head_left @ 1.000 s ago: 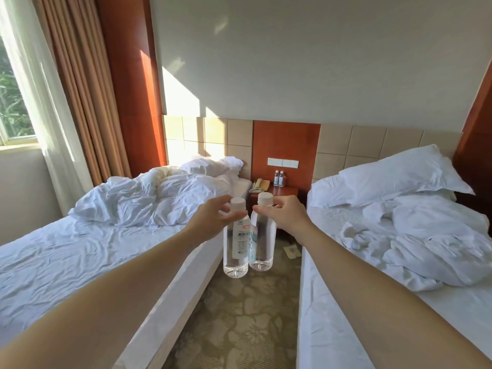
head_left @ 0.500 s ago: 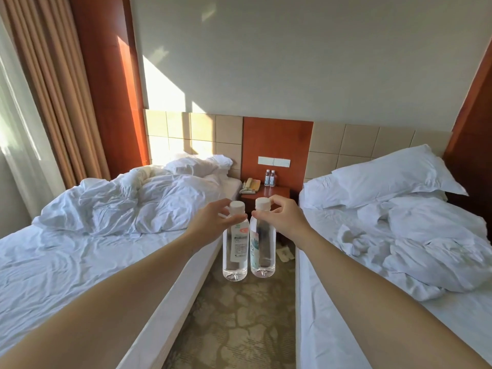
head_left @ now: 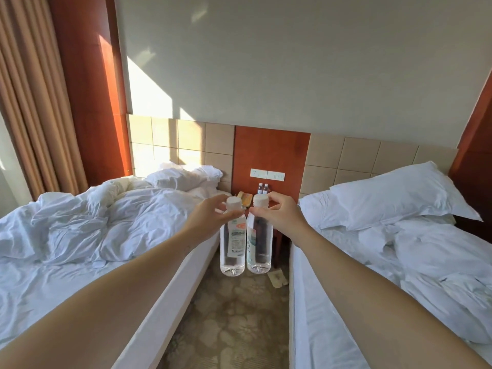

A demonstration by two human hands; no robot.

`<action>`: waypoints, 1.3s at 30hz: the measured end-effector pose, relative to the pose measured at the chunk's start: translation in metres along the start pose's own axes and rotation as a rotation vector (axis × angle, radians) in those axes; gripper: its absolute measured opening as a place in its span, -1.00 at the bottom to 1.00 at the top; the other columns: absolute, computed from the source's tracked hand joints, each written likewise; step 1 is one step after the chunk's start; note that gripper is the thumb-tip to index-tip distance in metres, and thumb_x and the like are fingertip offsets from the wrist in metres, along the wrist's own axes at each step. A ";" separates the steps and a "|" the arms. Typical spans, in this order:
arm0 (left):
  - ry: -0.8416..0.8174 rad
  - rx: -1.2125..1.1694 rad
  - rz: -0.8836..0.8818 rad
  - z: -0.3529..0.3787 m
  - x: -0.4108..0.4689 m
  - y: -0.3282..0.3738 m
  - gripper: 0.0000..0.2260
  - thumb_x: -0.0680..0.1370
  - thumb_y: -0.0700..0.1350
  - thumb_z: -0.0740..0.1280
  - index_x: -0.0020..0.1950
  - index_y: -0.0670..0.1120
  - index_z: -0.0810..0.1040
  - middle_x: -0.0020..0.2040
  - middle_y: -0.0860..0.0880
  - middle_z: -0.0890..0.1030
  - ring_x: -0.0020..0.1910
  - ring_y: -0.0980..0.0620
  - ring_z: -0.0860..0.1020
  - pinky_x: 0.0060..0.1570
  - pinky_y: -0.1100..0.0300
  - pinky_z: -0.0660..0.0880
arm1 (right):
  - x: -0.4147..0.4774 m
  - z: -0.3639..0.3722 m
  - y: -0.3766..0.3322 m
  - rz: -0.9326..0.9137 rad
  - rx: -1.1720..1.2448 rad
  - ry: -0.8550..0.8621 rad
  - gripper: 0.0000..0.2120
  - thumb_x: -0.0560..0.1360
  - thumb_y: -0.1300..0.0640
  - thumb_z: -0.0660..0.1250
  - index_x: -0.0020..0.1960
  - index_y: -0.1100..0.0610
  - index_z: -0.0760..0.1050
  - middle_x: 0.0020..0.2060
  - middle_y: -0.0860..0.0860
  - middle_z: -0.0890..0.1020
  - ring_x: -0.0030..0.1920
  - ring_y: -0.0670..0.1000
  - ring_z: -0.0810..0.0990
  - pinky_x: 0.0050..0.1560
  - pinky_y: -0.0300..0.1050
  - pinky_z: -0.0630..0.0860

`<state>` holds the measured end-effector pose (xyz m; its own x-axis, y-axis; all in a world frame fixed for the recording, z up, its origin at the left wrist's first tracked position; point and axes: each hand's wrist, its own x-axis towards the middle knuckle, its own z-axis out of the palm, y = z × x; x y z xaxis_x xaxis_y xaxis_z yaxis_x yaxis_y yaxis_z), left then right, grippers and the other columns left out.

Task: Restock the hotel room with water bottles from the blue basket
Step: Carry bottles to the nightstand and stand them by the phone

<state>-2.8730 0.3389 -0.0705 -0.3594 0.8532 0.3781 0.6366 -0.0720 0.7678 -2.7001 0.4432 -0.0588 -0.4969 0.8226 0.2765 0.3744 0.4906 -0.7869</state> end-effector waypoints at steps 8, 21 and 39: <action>0.025 -0.020 -0.019 0.023 0.075 -0.036 -0.83 0.42 0.23 0.45 -0.19 0.25 0.49 -0.13 0.21 0.59 -0.09 0.19 0.57 -0.18 0.21 0.45 | 0.079 0.013 0.034 0.018 0.032 0.007 -0.43 0.14 -0.40 0.39 0.05 -0.14 0.58 -0.05 -0.13 0.66 0.01 -0.05 0.60 0.10 0.08 0.58; -0.018 -0.048 -0.008 0.019 0.229 -0.125 -0.76 0.43 0.18 0.48 -0.07 0.24 0.44 -0.13 0.26 0.51 -0.10 0.23 0.53 -0.16 0.23 0.46 | 0.225 0.067 0.058 0.084 0.048 0.058 -0.53 0.16 -0.34 0.43 -0.03 -0.11 0.59 -0.11 -0.06 0.68 -0.02 0.00 0.63 0.11 0.14 0.57; -0.178 -0.072 0.028 0.023 0.405 -0.221 -0.84 0.44 0.18 0.47 -0.20 0.20 0.52 -0.15 0.17 0.61 -0.15 0.22 0.58 -0.23 0.26 0.41 | 0.388 0.123 0.094 0.168 0.000 0.151 -0.50 0.32 -0.22 0.48 0.18 -0.01 0.56 0.07 -0.06 0.65 0.08 -0.02 0.60 0.14 0.05 0.57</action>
<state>-3.1438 0.7126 -0.0989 -0.2113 0.9278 0.3073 0.5922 -0.1285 0.7955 -2.9543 0.7735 -0.0935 -0.3051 0.9263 0.2210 0.4421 0.3433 -0.8287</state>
